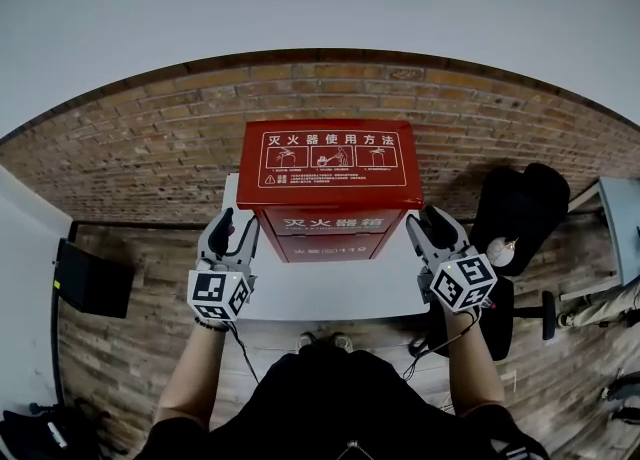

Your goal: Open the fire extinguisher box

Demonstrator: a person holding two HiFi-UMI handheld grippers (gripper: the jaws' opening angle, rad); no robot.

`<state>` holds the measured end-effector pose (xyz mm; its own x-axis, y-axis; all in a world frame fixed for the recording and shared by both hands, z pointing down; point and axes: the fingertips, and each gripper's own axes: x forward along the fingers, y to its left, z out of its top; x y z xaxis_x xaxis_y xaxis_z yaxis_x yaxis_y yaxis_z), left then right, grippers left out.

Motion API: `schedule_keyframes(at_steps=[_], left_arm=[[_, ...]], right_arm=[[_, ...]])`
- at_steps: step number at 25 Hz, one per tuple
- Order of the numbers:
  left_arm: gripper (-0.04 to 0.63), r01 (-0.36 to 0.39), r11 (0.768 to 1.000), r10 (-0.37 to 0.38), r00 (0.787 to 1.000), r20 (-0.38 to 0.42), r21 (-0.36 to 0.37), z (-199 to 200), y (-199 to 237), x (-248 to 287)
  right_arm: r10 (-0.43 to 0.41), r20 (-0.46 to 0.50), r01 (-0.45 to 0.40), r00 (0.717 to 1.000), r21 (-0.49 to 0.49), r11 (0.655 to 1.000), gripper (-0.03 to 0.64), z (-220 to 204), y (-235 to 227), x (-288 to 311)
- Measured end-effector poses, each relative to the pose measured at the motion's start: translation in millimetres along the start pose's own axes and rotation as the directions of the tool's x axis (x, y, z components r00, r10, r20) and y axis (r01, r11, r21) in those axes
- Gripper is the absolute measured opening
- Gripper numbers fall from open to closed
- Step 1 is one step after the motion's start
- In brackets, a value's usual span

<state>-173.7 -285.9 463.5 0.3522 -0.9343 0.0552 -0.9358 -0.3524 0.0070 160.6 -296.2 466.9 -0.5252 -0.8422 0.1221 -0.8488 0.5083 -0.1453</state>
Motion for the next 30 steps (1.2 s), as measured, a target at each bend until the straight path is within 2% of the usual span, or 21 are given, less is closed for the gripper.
schedule_keyframes(at_steps=[6, 11, 15, 23, 30], left_arm=[[0.259, 0.118, 0.992, -0.118, 0.993, 0.020, -0.035, 4.0, 5.6, 15.3], [0.259, 0.188, 0.982, -0.186, 0.981, 0.059, -0.025, 9.4, -0.7, 21.8], [0.259, 0.194, 0.981, -0.193, 0.979, 0.068, -0.014, 9.6, -0.7, 21.0], [0.259, 0.175, 0.985, -0.175, 0.983, 0.060, 0.006, 14.6, -0.5, 20.3], [0.259, 0.198, 0.980, -0.197, 0.976, 0.091, -0.001, 48.3, 1.5, 21.5]], right_arm=[[0.081, -0.012, -0.082, 0.997, -0.019, 0.996, 0.198, 4.2, -5.0, 10.6], [0.121, -0.025, -0.123, 0.992, -0.059, 0.991, 0.198, 4.6, 0.3, 20.3], [0.107, -0.024, -0.108, 0.994, -0.048, 0.993, 0.198, 5.3, -3.2, 21.9], [0.066, -0.041, -0.070, 0.997, -0.099, 0.993, 0.195, 8.0, 1.5, 19.3], [0.078, -0.004, -0.078, 0.997, -0.091, 0.993, 0.196, 44.0, 5.2, 16.4]])
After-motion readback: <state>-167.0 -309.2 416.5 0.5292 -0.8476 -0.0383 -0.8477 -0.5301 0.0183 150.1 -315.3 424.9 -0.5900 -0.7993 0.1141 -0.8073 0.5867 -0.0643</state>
